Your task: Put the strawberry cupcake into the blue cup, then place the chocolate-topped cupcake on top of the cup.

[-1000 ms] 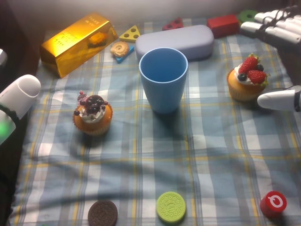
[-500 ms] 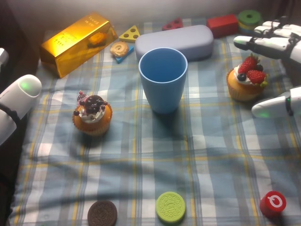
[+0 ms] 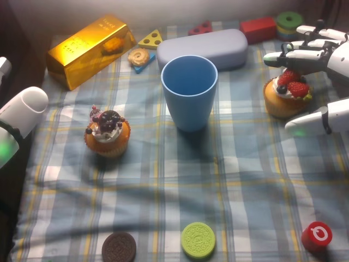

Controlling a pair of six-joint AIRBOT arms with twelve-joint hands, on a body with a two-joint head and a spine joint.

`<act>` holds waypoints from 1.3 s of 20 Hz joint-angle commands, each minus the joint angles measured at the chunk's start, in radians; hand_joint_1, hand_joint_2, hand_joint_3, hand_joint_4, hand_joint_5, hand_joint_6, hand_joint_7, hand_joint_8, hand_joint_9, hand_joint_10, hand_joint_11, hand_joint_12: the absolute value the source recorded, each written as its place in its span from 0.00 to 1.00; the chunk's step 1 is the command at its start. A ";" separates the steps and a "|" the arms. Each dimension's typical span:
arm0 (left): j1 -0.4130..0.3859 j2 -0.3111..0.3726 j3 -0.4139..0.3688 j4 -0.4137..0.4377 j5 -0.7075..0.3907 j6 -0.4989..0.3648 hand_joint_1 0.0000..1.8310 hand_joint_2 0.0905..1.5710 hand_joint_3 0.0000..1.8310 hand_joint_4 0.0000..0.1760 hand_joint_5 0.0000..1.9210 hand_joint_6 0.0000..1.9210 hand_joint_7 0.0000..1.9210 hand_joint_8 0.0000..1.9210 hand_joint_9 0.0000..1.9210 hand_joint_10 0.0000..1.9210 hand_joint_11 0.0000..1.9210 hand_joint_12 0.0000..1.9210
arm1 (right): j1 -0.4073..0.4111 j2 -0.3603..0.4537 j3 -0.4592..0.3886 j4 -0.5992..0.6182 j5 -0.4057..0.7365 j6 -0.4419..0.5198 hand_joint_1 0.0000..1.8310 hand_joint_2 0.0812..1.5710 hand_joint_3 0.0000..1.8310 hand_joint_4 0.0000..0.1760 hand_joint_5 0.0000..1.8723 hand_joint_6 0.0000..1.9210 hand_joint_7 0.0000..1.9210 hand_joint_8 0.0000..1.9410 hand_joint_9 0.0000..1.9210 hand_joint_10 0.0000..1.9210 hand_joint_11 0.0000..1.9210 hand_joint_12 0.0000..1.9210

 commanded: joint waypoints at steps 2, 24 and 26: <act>-0.007 -0.004 0.006 0.037 -0.114 -0.008 0.00 0.59 0.00 0.35 0.08 0.00 0.07 0.00 0.02 0.00 0.00 0.00 | 0.014 -0.002 0.002 0.018 0.093 0.006 0.30 0.61 0.00 0.44 0.24 0.01 0.50 0.00 0.20 0.00 0.00 0.00; -0.007 -0.004 0.005 0.035 -0.115 -0.008 0.00 0.59 0.00 0.37 0.08 0.00 0.07 0.00 0.02 0.00 0.00 0.00 | 0.041 -0.002 -0.003 0.000 0.099 0.006 0.55 0.73 0.00 0.85 0.47 0.59 0.50 0.21 0.41 0.00 0.04 0.18; -0.007 -0.004 0.005 0.035 -0.115 -0.008 0.00 0.59 0.00 0.36 0.08 0.00 0.08 0.00 0.03 0.00 0.00 0.00 | 0.058 0.008 -0.013 -0.012 0.102 0.006 0.65 0.71 0.00 0.12 0.47 0.58 0.54 0.46 0.45 0.00 0.07 0.19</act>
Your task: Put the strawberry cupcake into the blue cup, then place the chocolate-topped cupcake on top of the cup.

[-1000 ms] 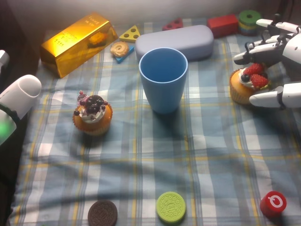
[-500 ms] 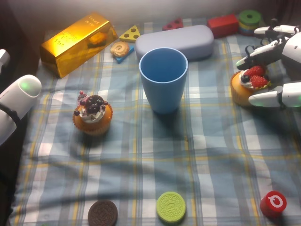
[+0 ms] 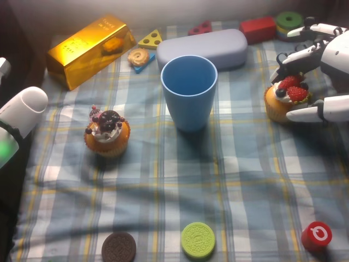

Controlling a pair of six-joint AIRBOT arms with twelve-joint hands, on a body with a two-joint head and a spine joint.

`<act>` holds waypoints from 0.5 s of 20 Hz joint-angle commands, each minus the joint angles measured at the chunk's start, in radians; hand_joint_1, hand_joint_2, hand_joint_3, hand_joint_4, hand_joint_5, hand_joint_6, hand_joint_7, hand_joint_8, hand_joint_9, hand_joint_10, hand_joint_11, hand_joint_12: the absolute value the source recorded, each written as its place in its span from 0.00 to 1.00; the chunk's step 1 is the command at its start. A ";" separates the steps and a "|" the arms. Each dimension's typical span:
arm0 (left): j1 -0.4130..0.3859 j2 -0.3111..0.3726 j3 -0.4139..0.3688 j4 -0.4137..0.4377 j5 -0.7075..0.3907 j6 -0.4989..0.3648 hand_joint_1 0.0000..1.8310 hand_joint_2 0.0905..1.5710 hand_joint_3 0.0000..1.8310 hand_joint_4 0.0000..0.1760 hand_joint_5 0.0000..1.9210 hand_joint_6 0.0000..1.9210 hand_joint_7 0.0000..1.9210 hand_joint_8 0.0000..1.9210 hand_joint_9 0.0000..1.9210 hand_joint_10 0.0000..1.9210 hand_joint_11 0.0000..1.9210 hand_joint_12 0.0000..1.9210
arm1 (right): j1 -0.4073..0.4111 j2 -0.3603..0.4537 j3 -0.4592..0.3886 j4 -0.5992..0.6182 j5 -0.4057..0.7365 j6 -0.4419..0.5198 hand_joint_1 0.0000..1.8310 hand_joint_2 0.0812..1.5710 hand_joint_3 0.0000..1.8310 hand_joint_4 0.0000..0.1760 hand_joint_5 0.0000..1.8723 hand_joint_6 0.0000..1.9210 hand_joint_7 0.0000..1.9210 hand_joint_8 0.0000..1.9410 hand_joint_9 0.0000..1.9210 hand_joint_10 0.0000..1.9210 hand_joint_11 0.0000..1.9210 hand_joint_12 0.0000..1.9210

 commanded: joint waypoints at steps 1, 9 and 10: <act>-0.007 -0.004 0.005 0.036 -0.115 -0.008 0.00 0.59 0.00 0.32 0.09 0.00 0.08 0.00 0.03 0.00 0.00 0.00 | 0.020 0.009 -0.004 0.023 0.107 0.003 0.65 0.71 0.00 0.09 0.46 0.59 0.53 0.49 0.45 0.00 0.07 0.18; -0.007 -0.003 0.005 0.035 -0.112 -0.008 0.00 0.61 0.00 0.44 0.08 0.00 0.06 0.00 0.01 0.00 0.00 0.00 | 0.080 0.048 -0.017 -0.054 0.138 0.100 0.65 0.73 0.00 0.00 0.43 0.61 0.49 0.57 0.53 0.00 0.23 0.47; -0.007 -0.003 0.006 0.035 -0.110 -0.008 0.00 0.59 0.00 0.52 0.07 0.00 0.06 0.00 0.01 0.00 0.00 0.00 | 0.088 0.053 -0.021 -0.060 0.140 0.100 0.65 0.73 0.00 0.08 0.44 0.60 0.48 0.59 0.51 0.00 0.21 0.50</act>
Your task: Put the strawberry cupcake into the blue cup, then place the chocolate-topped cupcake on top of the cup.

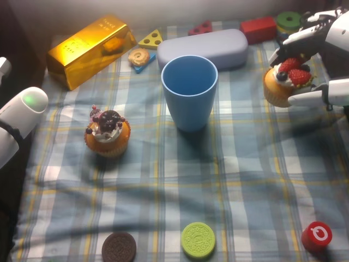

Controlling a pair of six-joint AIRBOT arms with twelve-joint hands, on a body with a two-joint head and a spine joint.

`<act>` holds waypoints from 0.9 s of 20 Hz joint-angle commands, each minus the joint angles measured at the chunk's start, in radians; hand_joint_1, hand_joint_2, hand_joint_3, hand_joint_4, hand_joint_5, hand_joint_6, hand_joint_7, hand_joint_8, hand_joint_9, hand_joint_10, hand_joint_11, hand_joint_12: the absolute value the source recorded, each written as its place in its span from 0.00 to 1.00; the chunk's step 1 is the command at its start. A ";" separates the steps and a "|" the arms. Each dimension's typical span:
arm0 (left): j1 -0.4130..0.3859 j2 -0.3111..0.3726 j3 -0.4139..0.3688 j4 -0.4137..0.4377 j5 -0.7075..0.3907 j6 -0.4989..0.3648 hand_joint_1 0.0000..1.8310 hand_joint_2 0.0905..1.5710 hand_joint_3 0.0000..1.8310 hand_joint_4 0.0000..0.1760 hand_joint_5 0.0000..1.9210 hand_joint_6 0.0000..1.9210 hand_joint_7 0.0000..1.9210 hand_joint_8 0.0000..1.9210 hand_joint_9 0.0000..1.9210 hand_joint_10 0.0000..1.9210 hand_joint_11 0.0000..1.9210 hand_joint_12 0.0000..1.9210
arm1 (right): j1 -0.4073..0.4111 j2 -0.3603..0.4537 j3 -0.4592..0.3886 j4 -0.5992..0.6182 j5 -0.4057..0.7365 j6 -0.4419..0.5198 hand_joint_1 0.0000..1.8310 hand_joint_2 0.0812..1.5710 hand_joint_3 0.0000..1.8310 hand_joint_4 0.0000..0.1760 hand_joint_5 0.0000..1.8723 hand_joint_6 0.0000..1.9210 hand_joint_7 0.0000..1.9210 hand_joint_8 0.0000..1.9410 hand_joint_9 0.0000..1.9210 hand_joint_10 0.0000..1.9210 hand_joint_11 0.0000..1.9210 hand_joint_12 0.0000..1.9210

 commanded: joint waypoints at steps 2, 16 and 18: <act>-0.007 -0.003 0.006 0.038 -0.111 -0.008 0.00 0.59 0.00 0.36 0.08 0.00 0.07 0.00 0.03 0.01 0.00 0.00 | 0.034 0.014 -0.013 0.015 0.126 0.009 0.65 0.74 0.00 0.02 0.42 0.63 0.49 0.58 0.53 0.00 0.25 0.50; -0.007 -0.005 0.016 0.037 -0.093 -0.007 0.00 0.61 0.00 0.30 0.07 0.00 0.07 0.00 0.04 0.01 0.00 0.00 | 0.261 0.009 -0.046 -0.122 0.148 0.011 0.66 0.72 0.00 0.00 0.51 0.47 0.46 0.65 0.51 0.00 0.23 0.57; -0.007 -0.007 0.018 0.036 -0.091 -0.007 0.00 0.61 0.00 0.22 0.07 0.00 0.06 0.00 0.02 0.00 0.00 0.00 | 0.268 -0.007 -0.042 -0.124 0.148 0.011 0.66 0.71 0.00 0.00 0.49 0.48 0.49 0.62 0.55 0.01 0.28 0.62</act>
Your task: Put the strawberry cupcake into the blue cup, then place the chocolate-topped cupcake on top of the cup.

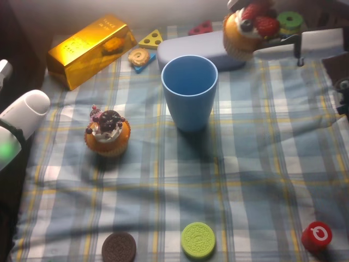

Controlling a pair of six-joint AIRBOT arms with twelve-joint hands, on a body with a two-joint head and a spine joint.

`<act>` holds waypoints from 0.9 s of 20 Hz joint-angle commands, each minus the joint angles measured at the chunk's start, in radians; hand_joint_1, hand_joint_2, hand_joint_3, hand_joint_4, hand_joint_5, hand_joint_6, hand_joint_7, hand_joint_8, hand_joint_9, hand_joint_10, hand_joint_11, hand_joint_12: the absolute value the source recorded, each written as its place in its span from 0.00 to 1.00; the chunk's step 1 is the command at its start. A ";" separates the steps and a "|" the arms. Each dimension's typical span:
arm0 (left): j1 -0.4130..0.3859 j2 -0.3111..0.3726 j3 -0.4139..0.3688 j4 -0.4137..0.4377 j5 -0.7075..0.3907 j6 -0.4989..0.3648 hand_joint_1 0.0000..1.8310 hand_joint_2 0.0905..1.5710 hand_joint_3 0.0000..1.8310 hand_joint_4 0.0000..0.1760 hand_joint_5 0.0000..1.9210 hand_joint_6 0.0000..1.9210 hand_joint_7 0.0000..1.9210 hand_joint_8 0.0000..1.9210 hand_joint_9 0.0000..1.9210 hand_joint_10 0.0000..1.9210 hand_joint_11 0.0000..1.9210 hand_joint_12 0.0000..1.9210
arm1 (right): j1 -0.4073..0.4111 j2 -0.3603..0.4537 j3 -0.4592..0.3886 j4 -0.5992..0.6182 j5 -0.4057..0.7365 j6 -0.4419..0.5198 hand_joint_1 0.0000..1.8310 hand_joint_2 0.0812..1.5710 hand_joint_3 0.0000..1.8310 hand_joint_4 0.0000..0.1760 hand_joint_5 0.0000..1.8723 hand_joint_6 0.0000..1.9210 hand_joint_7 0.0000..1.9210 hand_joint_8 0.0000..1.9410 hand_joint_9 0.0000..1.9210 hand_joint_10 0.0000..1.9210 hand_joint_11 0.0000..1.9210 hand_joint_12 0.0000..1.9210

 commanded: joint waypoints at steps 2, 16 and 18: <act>-0.007 -0.002 0.010 0.037 -0.114 -0.008 0.00 0.62 0.00 0.26 0.07 0.00 0.07 0.00 0.02 0.00 0.00 0.00 | 0.026 -0.015 0.005 0.039 0.115 0.005 0.55 0.74 0.00 0.59 0.44 0.61 0.42 0.25 0.47 0.00 0.19 0.62; -0.018 -0.011 0.024 0.043 -0.100 -0.008 0.00 0.61 0.00 0.31 0.07 0.00 0.05 0.00 0.02 0.00 0.00 0.00 | 0.073 -0.116 0.022 0.003 0.115 0.018 0.65 0.72 0.00 0.20 0.49 0.55 0.47 0.57 0.52 0.01 0.29 0.51; -0.022 -0.011 0.025 0.046 -0.096 -0.008 0.00 0.61 0.00 0.41 0.07 0.00 0.06 0.00 0.02 0.00 0.00 0.00 | 0.073 -0.118 0.022 -0.004 0.115 0.031 0.57 0.73 0.00 0.38 0.47 0.58 0.46 0.24 0.51 0.01 0.27 0.46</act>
